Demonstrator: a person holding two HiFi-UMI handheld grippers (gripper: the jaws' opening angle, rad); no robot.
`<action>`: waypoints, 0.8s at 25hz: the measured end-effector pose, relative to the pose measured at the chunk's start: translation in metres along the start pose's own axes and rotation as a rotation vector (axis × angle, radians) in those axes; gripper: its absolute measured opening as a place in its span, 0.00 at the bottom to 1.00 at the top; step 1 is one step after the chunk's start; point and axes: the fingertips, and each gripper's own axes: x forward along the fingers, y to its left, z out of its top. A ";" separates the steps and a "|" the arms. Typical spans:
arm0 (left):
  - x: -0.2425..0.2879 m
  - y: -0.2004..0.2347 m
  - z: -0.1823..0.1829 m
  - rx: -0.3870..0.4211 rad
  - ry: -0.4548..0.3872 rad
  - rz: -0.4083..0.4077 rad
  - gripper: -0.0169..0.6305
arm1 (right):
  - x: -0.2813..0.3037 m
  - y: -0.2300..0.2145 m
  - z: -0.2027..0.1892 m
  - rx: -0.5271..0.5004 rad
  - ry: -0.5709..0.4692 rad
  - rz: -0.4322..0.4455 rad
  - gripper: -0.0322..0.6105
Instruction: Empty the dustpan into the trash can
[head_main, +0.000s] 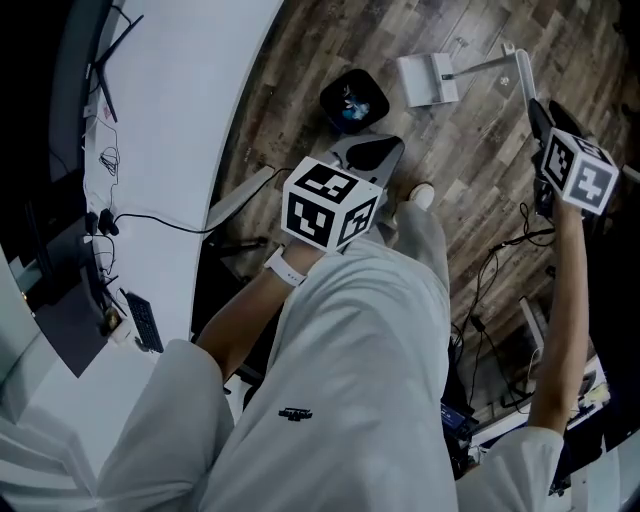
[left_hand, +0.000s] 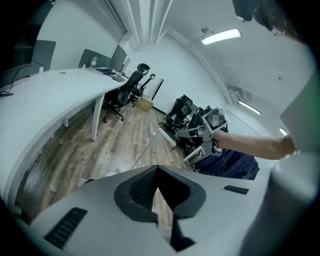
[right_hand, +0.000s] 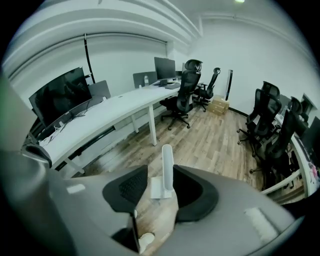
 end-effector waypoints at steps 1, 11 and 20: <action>-0.004 -0.003 0.002 0.006 -0.008 0.001 0.04 | -0.009 0.001 -0.001 0.011 -0.019 0.002 0.30; -0.032 -0.030 0.027 0.074 -0.081 -0.003 0.04 | -0.104 0.008 -0.004 0.076 -0.212 -0.018 0.09; -0.048 -0.056 0.050 0.117 -0.138 -0.051 0.04 | -0.179 0.018 -0.006 0.392 -0.432 -0.001 0.09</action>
